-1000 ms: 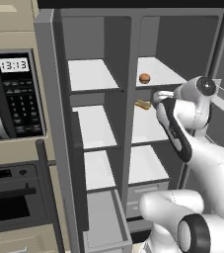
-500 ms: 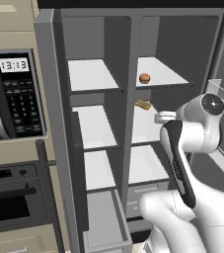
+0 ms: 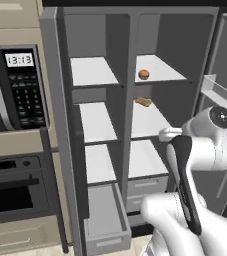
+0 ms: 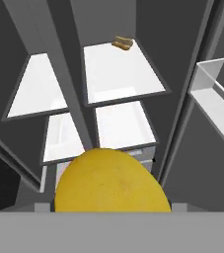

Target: Take the lemon and tangerine from the fridge shelf and place them in the freezer drawer to begin freezing them.

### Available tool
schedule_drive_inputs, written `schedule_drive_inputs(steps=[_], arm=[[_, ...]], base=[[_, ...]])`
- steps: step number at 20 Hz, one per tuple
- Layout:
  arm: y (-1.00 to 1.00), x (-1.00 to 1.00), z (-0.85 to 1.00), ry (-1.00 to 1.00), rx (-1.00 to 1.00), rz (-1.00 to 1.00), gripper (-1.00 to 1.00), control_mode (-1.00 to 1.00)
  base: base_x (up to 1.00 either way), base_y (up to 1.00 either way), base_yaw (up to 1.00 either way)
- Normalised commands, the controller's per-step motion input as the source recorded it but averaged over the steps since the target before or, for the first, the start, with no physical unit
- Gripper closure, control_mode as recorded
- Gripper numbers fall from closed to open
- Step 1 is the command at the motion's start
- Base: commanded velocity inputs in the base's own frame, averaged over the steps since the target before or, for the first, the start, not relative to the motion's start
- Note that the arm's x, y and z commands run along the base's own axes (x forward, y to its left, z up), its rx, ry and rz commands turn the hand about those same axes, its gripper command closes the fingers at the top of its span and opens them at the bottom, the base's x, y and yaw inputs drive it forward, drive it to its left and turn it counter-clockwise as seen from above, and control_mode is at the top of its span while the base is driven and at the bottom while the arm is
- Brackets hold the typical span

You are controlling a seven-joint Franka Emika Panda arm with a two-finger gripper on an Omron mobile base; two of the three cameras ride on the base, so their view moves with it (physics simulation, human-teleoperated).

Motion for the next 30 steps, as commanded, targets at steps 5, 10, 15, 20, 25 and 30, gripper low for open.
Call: schedule_drive_inputs(steps=[5,10,15,20,25,30], arm=[[0.00,0.00,0.00,0.00,0.00,0.00,1.00,1.00],[0.00,0.00,0.00,0.00,0.00,0.00,1.00,1.00],[0.00,0.00,0.00,0.00,0.00,0.00,1.00,1.00],[0.00,0.00,0.00,0.00,0.00,0.00,1.00,1.00],[0.00,0.41,-0.58,0.11,0.00,0.22,1.00,-1.00],[0.00,0.86,-1.00,0.17,0.00,0.41,1.00,-1.00]], base=[[-0.49,0.30,0.10],[-0.14,0.25,0.16],[-0.59,0.20,0.16],[-0.66,0.25,0.13],[0.04,0.10,0.08],[0.00,0.00,0.00]])
